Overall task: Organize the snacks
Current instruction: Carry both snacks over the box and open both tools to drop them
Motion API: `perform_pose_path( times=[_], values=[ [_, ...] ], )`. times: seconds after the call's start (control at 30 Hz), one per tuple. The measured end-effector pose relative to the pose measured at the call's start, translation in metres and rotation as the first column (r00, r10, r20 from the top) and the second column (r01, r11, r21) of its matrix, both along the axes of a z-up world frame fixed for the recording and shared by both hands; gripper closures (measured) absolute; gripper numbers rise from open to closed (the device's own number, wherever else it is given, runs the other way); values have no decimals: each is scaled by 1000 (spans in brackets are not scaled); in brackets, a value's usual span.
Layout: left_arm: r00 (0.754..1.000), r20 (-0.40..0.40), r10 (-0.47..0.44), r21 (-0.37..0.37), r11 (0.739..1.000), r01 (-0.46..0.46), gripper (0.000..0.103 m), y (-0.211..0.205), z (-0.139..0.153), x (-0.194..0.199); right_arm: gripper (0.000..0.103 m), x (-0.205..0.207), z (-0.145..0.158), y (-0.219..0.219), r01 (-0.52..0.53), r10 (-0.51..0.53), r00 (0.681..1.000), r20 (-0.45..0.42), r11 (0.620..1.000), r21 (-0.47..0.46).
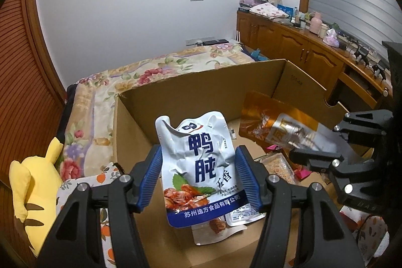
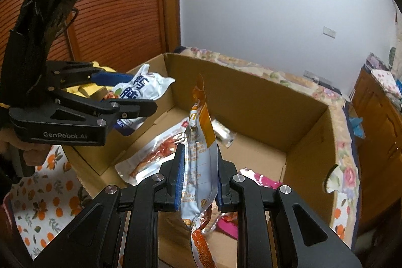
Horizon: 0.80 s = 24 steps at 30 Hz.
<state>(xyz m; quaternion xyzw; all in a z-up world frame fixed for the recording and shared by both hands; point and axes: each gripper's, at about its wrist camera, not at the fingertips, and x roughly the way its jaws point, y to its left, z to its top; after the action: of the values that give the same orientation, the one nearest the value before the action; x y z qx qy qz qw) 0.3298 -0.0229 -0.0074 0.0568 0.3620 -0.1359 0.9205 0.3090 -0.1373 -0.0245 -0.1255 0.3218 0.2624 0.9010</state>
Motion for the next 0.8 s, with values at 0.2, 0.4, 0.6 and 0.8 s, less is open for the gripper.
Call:
perform_pose_path(
  times=[0.2,0.4,0.6,0.8],
  values=[
    [1000,23,14,-8,1000,-14,43,6,4,-2,85,9,-8,5,-3,3,1000,-31,1000,-5],
    [999,39,19,-22,1000,-19,42,12,6,-6,85,13,-14,13,-4,3,999,-48,1000,-28],
    [998,54,19,-31,999,-17,40,17,8,-13,84,17,-16,21,-11,9,998,-63,1000,-28],
    [998,70,9,-40,999,-7,36,22,12,-28,73,10,-7,16,24,-24,999,-24,1000,3]
  ],
)
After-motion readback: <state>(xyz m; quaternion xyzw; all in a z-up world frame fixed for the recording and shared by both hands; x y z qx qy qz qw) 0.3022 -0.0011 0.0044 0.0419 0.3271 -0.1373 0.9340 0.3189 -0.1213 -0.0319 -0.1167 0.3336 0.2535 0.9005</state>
